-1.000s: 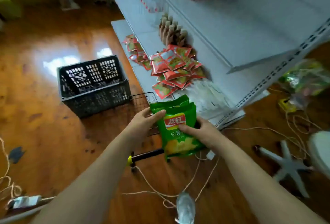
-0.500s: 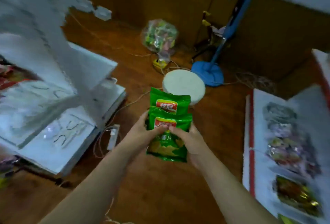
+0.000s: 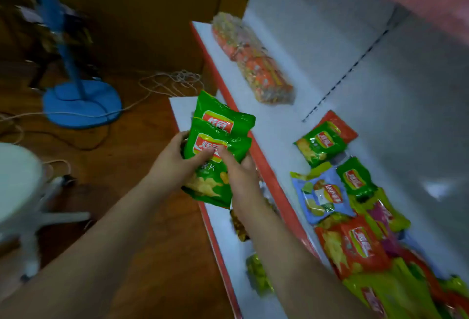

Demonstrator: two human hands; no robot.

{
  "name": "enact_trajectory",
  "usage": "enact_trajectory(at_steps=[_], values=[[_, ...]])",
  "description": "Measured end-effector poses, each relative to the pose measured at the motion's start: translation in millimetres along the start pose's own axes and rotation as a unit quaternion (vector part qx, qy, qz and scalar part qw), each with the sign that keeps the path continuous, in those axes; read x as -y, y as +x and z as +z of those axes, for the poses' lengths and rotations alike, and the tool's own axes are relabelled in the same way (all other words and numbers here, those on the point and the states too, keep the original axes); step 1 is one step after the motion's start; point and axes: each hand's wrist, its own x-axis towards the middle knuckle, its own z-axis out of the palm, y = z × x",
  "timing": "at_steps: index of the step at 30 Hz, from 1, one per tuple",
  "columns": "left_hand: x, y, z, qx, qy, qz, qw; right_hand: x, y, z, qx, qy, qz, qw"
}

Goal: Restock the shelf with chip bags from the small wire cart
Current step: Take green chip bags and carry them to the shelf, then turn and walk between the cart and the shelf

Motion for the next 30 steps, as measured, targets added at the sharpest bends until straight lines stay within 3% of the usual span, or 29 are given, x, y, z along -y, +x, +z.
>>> enact_trajectory(at_steps=[7,14,16,19,20,22,25,30], values=[[-13.4,128.8,117.5,0.178,0.050,0.061,0.981,33.9,88.1,-109.5,-0.150,-0.056,-0.018,0.987],[-20.5,201.8,227.7,0.269,0.117,0.150,0.944,69.0,136.8,-196.1,-0.301,-0.155,0.008,0.941],[-4.4,216.2,251.8,0.303,0.182,0.153,0.923,62.4,142.1,-213.2,-0.338,-0.197,0.023,0.920],[28.5,221.6,278.0,0.323,0.396,0.149,0.847,49.1,138.6,-226.2,-0.407,-0.262,-0.014,0.875],[34.1,221.7,283.6,0.318,0.422,0.157,0.835,43.1,138.6,-226.0,-0.423,-0.294,-0.037,0.856],[32.4,220.8,287.9,0.312,0.392,0.167,0.849,33.1,138.5,-220.2,-0.426,-0.344,-0.069,0.834],[21.6,215.4,273.8,0.285,0.315,0.143,0.894,26.1,134.9,-207.3,-0.405,-0.352,-0.084,0.840],[21.1,187.9,204.8,0.126,0.134,0.105,0.977,24.0,129.0,-157.7,-0.346,-0.372,-0.163,0.846]])
